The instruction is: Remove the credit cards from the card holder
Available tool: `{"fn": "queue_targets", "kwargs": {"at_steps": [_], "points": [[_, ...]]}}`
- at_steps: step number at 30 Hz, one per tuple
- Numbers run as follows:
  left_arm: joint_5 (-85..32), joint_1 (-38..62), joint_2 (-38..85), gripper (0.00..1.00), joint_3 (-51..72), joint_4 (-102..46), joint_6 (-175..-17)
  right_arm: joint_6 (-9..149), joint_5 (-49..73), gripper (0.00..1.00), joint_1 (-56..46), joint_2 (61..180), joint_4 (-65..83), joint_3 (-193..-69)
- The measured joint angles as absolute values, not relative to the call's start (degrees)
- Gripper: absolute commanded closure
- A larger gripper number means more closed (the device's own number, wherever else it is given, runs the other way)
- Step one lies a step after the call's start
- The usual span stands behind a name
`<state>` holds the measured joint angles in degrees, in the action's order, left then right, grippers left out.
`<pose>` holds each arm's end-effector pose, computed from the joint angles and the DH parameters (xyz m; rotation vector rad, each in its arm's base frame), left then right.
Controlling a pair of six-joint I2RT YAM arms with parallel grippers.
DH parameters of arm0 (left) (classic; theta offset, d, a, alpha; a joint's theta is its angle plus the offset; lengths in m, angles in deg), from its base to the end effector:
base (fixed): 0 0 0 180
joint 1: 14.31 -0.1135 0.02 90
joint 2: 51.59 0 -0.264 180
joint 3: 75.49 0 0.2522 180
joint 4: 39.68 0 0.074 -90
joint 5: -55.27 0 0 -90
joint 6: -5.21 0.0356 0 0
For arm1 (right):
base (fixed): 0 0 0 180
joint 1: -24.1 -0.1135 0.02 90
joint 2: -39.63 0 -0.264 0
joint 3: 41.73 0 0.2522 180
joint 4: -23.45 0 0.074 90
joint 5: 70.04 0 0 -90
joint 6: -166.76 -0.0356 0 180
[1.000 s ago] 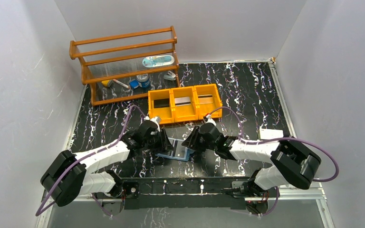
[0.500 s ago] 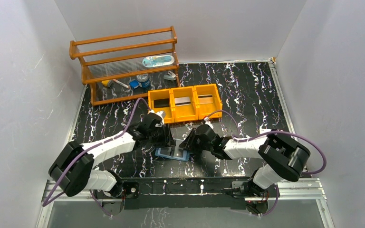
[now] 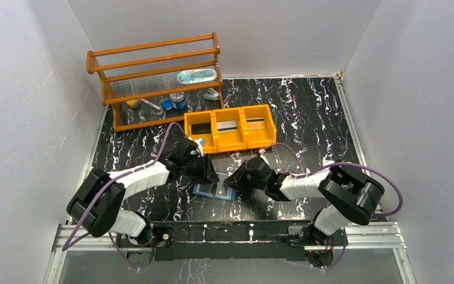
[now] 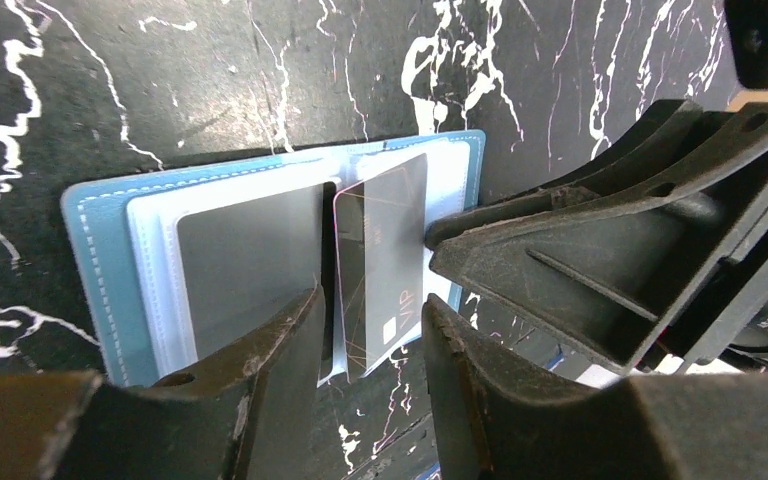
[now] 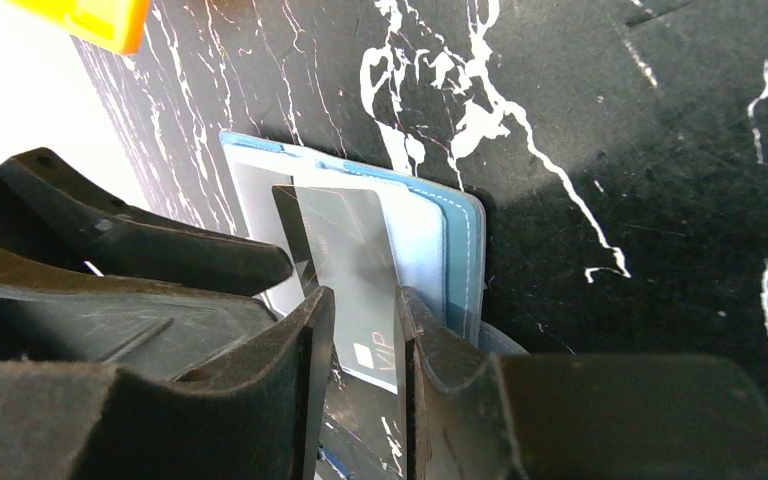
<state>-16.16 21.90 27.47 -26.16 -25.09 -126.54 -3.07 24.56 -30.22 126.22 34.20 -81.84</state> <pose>0.2079 -0.1663 0.1724 0.0519 2.5421 -0.9944 0.1580 0.2151 0.1302 0.5954 2.3996 1.1281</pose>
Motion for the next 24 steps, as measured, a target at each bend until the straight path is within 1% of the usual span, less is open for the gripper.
{"fn": "queue_targets", "kwargs": {"at_steps": [7, 10, 13, 15, 16, 24], "points": [[-12.0, 21.8, 29.9, 0.65, -28.7, -28.9, -128.7, -3.1, 24.3, 0.62, -30.0, 126.3, 33.9, -81.9], [-11.4, 21.6, 29.6, 0.68, -29.8, -30.2, -129.6, -3.0, 24.3, 0.62, -30.0, 126.2, 33.6, -82.0], [-11.2, 21.4, 29.1, 0.73, -30.8, -31.3, -130.6, -3.0, 24.5, 0.62, -30.0, 125.8, 32.8, -82.1], [-10.9, 21.4, 29.1, 0.81, -31.7, -32.4, -131.3, -2.9, 24.7, 0.62, -30.0, 125.4, 32.3, -82.1], [-10.9, 21.3, 29.1, 0.83, -32.1, -32.9, -131.7, -2.9, 24.8, 0.62, -30.0, 125.3, 32.1, -82.1], [-10.9, 21.0, 28.8, 0.85, -33.8, -34.6, -133.8, -2.8, 25.0, 0.62, -30.0, 125.1, 32.0, -82.1]]}}
